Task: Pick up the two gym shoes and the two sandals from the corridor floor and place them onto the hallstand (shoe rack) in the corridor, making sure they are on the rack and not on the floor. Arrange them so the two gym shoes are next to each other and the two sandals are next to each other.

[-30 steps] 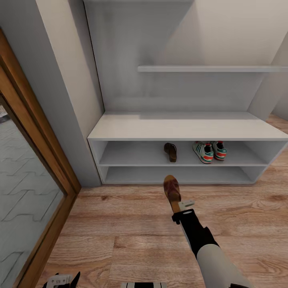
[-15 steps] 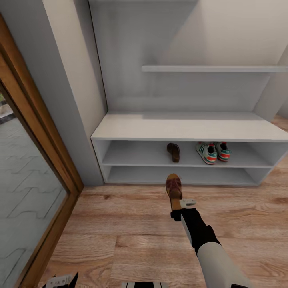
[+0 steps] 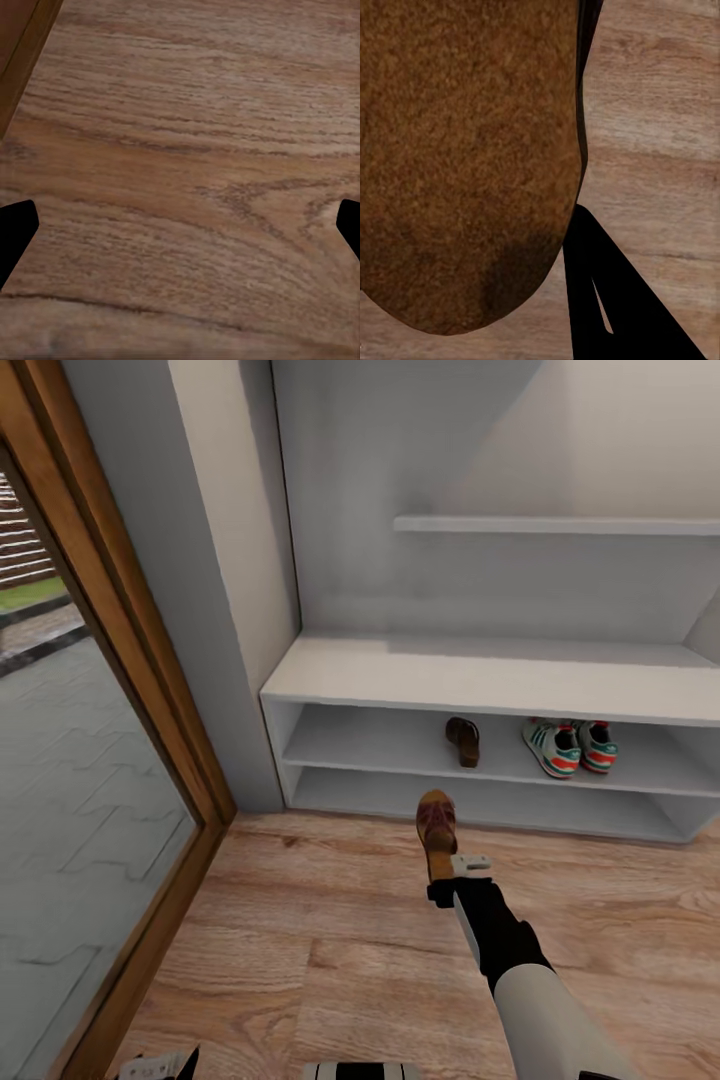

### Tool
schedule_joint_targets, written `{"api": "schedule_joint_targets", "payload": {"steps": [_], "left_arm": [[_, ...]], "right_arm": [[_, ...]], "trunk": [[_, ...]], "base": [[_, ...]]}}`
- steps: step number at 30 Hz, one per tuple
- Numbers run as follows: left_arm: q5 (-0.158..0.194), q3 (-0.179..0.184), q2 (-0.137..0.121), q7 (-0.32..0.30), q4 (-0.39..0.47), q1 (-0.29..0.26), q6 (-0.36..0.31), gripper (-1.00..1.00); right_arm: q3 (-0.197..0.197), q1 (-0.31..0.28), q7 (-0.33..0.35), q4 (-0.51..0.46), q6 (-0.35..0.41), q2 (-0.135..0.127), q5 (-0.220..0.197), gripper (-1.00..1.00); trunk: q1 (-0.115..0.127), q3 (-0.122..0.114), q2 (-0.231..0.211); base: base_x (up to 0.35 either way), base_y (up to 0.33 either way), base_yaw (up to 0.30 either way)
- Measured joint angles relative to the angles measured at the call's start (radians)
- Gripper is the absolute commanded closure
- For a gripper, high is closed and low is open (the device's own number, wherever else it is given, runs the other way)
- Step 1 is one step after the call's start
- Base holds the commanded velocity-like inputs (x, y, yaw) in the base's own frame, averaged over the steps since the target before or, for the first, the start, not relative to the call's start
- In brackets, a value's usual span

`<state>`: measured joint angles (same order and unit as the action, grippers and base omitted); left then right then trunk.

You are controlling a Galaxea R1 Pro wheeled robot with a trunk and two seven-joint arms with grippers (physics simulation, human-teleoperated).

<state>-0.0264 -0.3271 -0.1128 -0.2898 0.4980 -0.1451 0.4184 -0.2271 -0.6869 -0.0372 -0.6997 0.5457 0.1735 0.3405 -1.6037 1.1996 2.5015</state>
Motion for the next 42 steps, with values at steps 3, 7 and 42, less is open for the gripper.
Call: {"api": "schedule_joint_targets", "payload": {"steps": [3, 7, 42], "left_arm": [[0.0, 0.001, -0.001, 0.0, 0.0, -0.001, 0.002, -1.0], [0.0, 0.002, 0.0, 0.0, 0.0, 0.0, 0.003, -1.0], [-0.019, 0.006, 0.013, 0.0, -0.002, 0.003, 0.004, -1.0]], "right_arm": [[0.0, 0.0, 0.001, -0.004, 0.0, 0.0, 0.0, 1.0], [0.0, 0.0, 0.0, -0.012, 0.0, 0.0, 0.0, 1.0], [0.0, -0.006, -0.007, -0.158, 0.061, 0.0, -0.009, 1.0]], "trunk": [[0.0, 0.004, 0.0], [-0.001, 0.018, 0.0], [-0.003, 0.047, 0.002]], "base": [[0.0, 0.0, 0.087], [0.0, 0.0, 0.076], [0.002, 0.0, 0.006]]}}
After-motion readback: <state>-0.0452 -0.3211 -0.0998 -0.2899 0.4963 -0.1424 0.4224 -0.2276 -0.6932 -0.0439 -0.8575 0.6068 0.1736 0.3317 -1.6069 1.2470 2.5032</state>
